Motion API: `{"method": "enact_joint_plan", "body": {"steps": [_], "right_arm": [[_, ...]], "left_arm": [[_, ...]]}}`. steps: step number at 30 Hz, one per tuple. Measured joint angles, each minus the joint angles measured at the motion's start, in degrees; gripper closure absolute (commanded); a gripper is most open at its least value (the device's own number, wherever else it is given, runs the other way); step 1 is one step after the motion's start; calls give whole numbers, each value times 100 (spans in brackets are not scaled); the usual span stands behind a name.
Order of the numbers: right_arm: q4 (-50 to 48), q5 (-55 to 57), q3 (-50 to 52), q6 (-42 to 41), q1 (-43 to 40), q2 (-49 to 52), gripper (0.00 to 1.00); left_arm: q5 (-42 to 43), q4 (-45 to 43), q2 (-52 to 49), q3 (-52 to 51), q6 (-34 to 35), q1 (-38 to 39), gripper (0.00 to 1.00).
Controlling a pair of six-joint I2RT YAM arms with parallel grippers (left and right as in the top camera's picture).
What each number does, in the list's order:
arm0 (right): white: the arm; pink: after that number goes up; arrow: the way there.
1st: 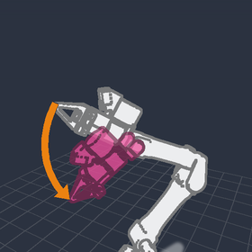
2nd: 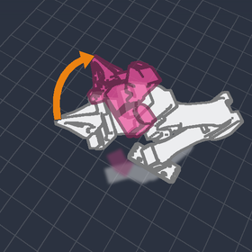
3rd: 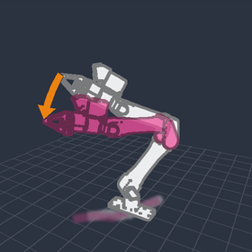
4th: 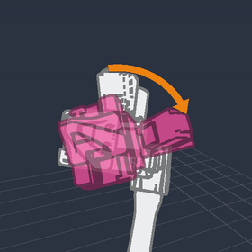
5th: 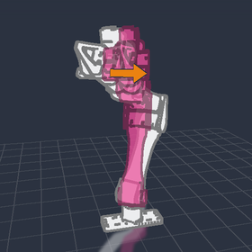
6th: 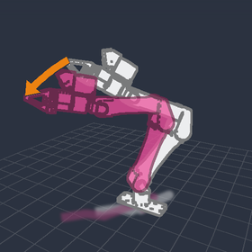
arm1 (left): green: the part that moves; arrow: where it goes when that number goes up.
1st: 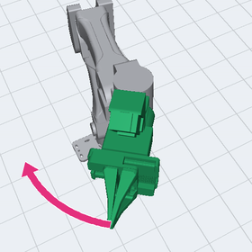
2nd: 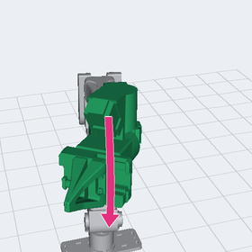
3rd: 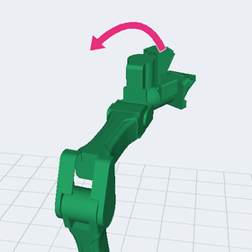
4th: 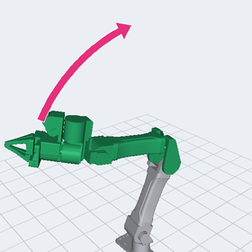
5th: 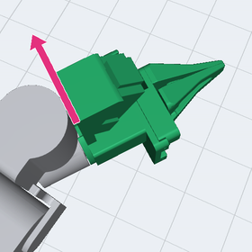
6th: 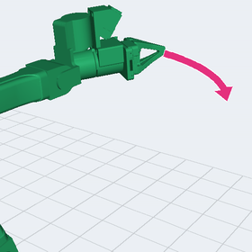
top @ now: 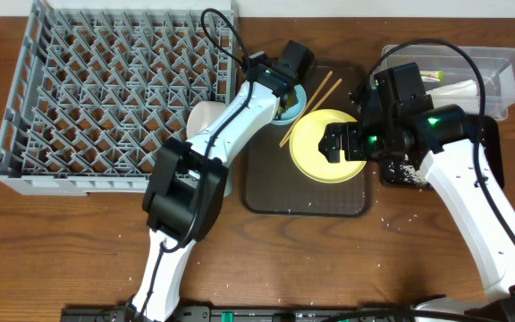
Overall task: Sort waste into correct bins and load items into the dishwasher
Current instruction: 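Release bowl and move left gripper to light-blue bowl, grasp rim, then lift light-blue bowl with left gripper and carry to rack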
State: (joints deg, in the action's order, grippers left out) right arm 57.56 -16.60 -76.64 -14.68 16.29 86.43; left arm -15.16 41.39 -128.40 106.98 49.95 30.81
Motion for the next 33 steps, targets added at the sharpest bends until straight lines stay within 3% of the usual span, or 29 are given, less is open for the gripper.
{"method": "enact_joint_plan", "body": {"steps": [13, 21, 28, 33], "right_arm": [[0, 0, 0, 0, 0, 0, 1], [0, 2, 0, 0, 0, 0, 1], [0, 2, 0, 0, 0, 0, 1], [0, 0, 0, 0, 0, 0, 1]], "left_arm": [[-170, 131, 337, -365, 411, 0, 55], [-144, -595, 337, -1152, 684, 0, 55], [-79, -870, 337, -1222, 726, 0, 67], [-22, -916, 337, -1244, 726, 0, 68]]}}
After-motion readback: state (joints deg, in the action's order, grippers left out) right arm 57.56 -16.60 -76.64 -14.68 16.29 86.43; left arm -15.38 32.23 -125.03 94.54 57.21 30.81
